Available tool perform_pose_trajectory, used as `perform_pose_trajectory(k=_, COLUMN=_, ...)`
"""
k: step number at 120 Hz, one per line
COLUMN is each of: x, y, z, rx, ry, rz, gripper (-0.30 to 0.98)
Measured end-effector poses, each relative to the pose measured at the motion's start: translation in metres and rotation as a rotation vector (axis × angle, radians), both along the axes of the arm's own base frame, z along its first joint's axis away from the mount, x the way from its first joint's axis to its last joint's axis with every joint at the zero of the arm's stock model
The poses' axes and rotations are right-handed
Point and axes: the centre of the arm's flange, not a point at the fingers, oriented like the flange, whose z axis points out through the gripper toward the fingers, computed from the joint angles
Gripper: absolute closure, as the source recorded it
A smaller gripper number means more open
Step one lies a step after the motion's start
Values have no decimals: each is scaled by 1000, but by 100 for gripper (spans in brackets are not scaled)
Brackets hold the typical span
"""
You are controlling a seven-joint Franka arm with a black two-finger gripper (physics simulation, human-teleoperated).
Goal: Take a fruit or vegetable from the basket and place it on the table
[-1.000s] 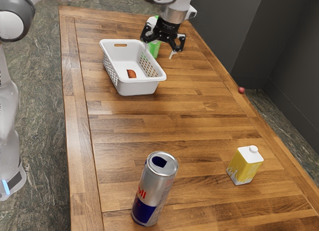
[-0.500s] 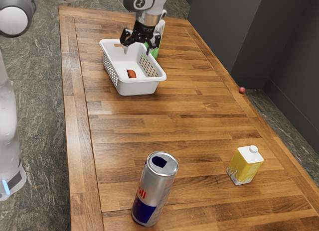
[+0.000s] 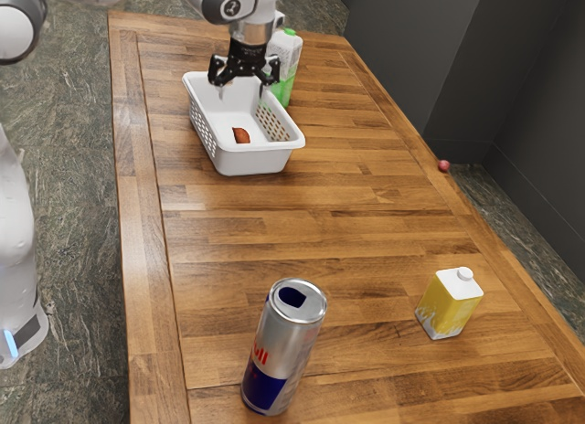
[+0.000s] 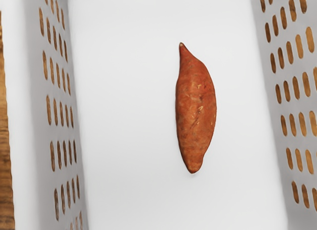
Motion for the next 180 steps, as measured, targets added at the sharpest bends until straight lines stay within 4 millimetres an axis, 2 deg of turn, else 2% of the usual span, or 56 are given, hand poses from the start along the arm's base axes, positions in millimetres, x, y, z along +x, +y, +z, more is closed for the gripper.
perform_pose_trajectory(k=28, x=1, y=9, z=-11, rx=2, ry=0, rz=3, gripper=0)
perform_pose_trajectory(k=39, x=3, y=19, z=-23, rx=-4, ry=13, rz=16, gripper=0)
perform_pose_trajectory(k=64, x=12, y=23, z=-40, rx=-14, ry=23, rz=9, gripper=0)
perform_pose_trajectory(k=89, x=11, y=45, z=-62, rx=-44, ry=34, rz=46, gripper=0)
perform_pose_trajectory(k=122, x=20, y=46, z=-81, rx=-69, ry=41, rz=30, gripper=0)
perform_pose_trajectory(k=144, x=20, y=59, z=-97, rx=-92, ry=48, rz=45, gripper=0)
perform_pose_trajectory(k=164, x=18, y=73, z=-106, rx=-100, ry=55, rz=59, gripper=0)
perform_pose_trajectory(k=180, x=26, y=83, z=-106, rx=-100, ry=48, rz=58, gripper=0)
